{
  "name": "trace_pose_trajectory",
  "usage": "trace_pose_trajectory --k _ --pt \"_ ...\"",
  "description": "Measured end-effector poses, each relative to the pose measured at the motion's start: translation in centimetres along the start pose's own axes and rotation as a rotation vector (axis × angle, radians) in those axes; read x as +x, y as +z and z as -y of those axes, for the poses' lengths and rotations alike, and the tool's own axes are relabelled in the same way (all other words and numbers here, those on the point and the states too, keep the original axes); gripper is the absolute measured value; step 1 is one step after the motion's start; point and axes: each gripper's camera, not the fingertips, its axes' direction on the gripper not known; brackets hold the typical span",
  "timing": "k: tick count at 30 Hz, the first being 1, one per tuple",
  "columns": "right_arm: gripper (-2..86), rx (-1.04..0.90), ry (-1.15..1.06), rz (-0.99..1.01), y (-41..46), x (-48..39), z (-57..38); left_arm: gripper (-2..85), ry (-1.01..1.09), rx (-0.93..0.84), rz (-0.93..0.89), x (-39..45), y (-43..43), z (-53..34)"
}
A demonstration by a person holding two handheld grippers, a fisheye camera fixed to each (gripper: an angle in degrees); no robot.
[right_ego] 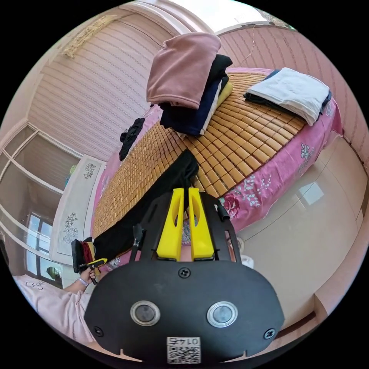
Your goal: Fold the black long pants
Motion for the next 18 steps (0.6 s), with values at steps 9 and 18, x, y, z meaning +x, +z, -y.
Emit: trace_pose_trajectory --k 9,18 --pt "1.3 0.398 -0.345 0.118 -9.0 -14.5 3.5 -1.0 0.172 -0.085 -0.226 4.6 2.9 1.8" --pt "3.5 -0.177 -0.894 0.607 5.0 -39.8 -4.8 -1.0 0.152 0.065 -0.400 2.4 -0.9 0.0"
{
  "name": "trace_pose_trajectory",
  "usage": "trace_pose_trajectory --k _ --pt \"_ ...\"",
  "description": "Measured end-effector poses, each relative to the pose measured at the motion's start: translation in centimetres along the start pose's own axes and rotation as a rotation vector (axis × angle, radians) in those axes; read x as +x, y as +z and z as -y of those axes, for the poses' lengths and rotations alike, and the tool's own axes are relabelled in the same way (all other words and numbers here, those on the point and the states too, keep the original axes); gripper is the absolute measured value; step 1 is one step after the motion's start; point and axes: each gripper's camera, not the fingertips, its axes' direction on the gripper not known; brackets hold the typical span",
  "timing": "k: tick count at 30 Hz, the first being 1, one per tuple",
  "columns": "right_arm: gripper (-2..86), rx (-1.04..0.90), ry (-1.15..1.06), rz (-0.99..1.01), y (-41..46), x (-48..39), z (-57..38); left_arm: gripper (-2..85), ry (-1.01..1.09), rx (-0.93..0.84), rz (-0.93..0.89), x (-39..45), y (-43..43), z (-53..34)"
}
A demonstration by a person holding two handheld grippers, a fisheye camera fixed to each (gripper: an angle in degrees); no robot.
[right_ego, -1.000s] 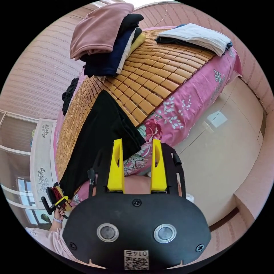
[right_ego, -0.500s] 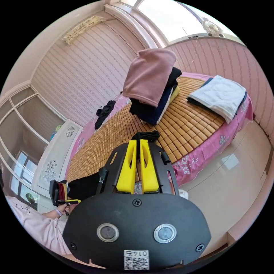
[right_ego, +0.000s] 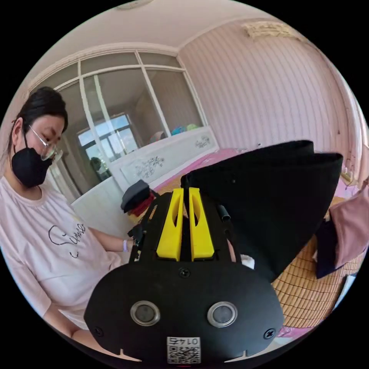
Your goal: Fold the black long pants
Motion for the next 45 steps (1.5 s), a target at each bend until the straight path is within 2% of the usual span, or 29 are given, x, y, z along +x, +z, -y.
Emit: trace_pose_trajectory --k 1,3,6,11,15,19,24,28,30,33,35,38,42,45 --pt "3.9 -0.058 0.005 0.045 2.8 -0.3 -0.1 -1.0 -0.025 0.028 0.008 -0.9 -1.3 -1.0" --pt "6.2 -0.333 0.098 0.135 14.1 -0.7 -2.0 -1.0 -0.076 0.065 0.033 -2.4 -3.0 -2.8" --pt "6.6 -0.571 0.169 0.137 23.5 -1.3 -5.1 -0.9 -0.167 0.114 0.076 -4.8 -5.4 -5.7" --pt "6.7 -0.686 0.180 0.074 30.7 -2.8 -4.8 0.1 -0.264 0.169 0.047 -7.1 -6.6 -8.3" --pt "6.9 -0.731 0.127 -0.027 35.8 -4.0 -2.2 4.8 -0.231 0.199 0.024 -6.9 -5.9 -7.4" --pt "7.8 -0.717 0.088 -0.114 40.8 -3.9 1.4 7.5 -0.179 0.154 0.041 -6.0 -4.0 -5.7" --pt "16.7 -0.740 -0.065 -0.304 49.5 -2.5 6.3 6.0 -0.155 0.076 0.102 -4.9 -2.0 -4.8" --pt "15.2 -0.927 -0.124 -0.372 55.5 -1.2 7.4 0.8 -0.158 0.040 0.143 -4.8 -1.2 -4.9" --pt "8.2 -0.995 -0.104 -0.247 57.3 -1.0 8.1 -0.3 -0.148 0.038 0.139 -4.7 -1.2 -5.0" --pt "1.6 -0.881 -0.131 -0.267 56.9 -2.0 9.5 -0.4 -0.132 0.035 0.155 -4.3 -1.2 -5.5" --pt "0.6 -0.846 -0.151 -0.231 56.3 -2.7 10.4 0.1 -0.106 0.038 0.161 -3.8 -1.3 -5.8" --pt "0.1 -0.800 -0.200 -0.127 55.0 -4.2 11.7 5.4 0.001 0.041 0.149 -2.4 -2.1 -6.5" --pt "0.3 -0.810 -0.360 0.212 52.5 -8.2 13.8 11.3 0.155 0.099 0.225 0.6 -4.2 -7.8" --pt "1.3 -0.812 -0.468 0.338 51.7 -10.6 16.2 12.1 0.154 0.185 0.224 1.1 -6.1 -8.4"
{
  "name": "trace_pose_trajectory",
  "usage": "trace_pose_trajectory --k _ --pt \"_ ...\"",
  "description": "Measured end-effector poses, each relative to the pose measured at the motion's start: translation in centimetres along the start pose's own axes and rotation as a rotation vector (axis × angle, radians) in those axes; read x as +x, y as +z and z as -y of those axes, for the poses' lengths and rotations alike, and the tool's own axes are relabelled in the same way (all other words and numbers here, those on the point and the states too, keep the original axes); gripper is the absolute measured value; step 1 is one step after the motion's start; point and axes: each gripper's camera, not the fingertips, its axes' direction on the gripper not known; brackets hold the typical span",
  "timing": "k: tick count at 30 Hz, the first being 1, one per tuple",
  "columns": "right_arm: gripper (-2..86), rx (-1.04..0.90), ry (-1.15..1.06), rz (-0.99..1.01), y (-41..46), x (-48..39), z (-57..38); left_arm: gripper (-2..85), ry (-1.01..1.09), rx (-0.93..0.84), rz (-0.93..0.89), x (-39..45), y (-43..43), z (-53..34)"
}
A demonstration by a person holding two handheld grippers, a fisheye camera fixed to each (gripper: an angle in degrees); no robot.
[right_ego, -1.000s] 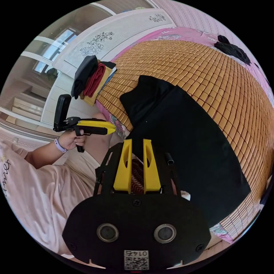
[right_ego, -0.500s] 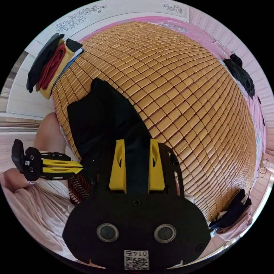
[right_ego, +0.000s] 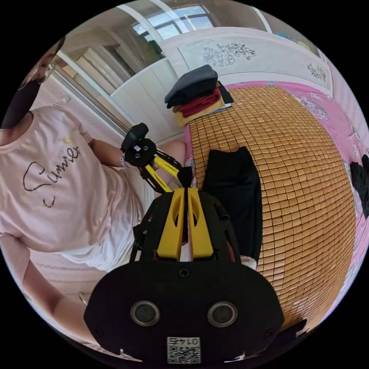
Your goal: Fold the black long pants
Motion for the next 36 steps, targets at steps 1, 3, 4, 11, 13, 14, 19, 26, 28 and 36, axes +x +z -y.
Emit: trace_pose_trajectory --k 1,3,4,11,13,14,19,26,28,36 --pt "1.6 -0.002 0.002 -0.018 -0.3 0.1 0.6 12.1 -0.018 0.020 -0.012 -0.2 -0.5 0.0" --pt "3.7 -0.056 0.070 -0.146 0.4 2.3 3.2 12.1 -0.046 0.030 -0.019 -0.7 -0.8 -0.1" --pt "4.6 -0.070 0.094 -0.187 1.0 3.1 3.8 12.1 -0.063 0.024 -0.016 -1.0 -0.6 -0.2" --pt "9.5 -0.318 0.308 -0.305 10.9 11.3 8.3 12.1 -0.157 -0.085 -0.026 -3.0 2.1 -0.4" --pt "9.5 -0.348 0.318 -0.327 12.2 12.1 8.8 11.9 -0.187 -0.112 -0.039 -3.4 2.8 -0.5" --pt "9.3 -0.367 0.319 -0.327 13.0 12.4 9.1 11.9 -0.192 -0.116 -0.043 -3.5 2.9 -0.4" --pt "7.6 -0.461 0.309 -0.375 15.9 13.6 9.6 11.6 -0.175 -0.132 -0.080 -3.2 4.0 0.2" --pt "1.0 -0.341 0.318 -0.243 13.2 13.9 10.0 11.8 -0.180 -0.102 -0.101 -3.0 3.9 0.8" --pt "1.0 -0.335 0.306 -0.235 12.3 14.0 10.4 11.9 -0.201 -0.057 -0.126 -3.2 3.4 0.7" --pt "6.0 -0.354 0.362 -0.364 12.8 16.6 11.6 12.1 -0.238 -0.096 -0.063 -3.7 4.9 1.3"
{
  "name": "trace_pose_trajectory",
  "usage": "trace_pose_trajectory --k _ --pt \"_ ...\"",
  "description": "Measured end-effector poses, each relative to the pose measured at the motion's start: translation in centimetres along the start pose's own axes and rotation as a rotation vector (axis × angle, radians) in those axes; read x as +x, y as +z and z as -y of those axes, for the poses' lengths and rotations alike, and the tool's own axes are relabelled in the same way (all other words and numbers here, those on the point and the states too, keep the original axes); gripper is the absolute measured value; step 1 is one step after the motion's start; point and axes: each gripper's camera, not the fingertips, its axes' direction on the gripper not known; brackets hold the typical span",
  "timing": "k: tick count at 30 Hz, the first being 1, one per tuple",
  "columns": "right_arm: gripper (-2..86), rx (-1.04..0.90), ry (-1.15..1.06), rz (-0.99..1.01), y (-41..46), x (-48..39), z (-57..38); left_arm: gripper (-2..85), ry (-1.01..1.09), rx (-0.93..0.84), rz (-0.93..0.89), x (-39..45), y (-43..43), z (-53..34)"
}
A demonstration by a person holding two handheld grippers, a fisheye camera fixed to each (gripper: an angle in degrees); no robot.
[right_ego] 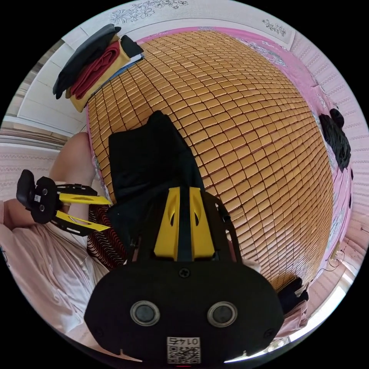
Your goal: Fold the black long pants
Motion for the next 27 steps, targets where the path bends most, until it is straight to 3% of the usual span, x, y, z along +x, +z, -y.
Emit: trace_pose_trajectory --k 6,11,20,27 --pt "10.6 -0.008 -0.022 0.001 1.5 0.3 0.2 12.4 0.003 -0.019 0.015 0.4 0.8 0.7" --pt "8.4 -0.031 -0.029 0.041 2.2 0.3 -0.1 10.5 0.000 -0.043 0.048 0.5 1.7 1.4" --pt "2.8 0.021 -0.133 -0.069 0.7 -1.4 -4.7 9.7 -0.018 -0.004 0.095 1.5 2.7 1.5" --pt "2.0 0.079 -0.065 -0.027 -0.9 -0.5 -9.8 3.8 0.079 -0.005 0.271 3.6 4.2 1.6"
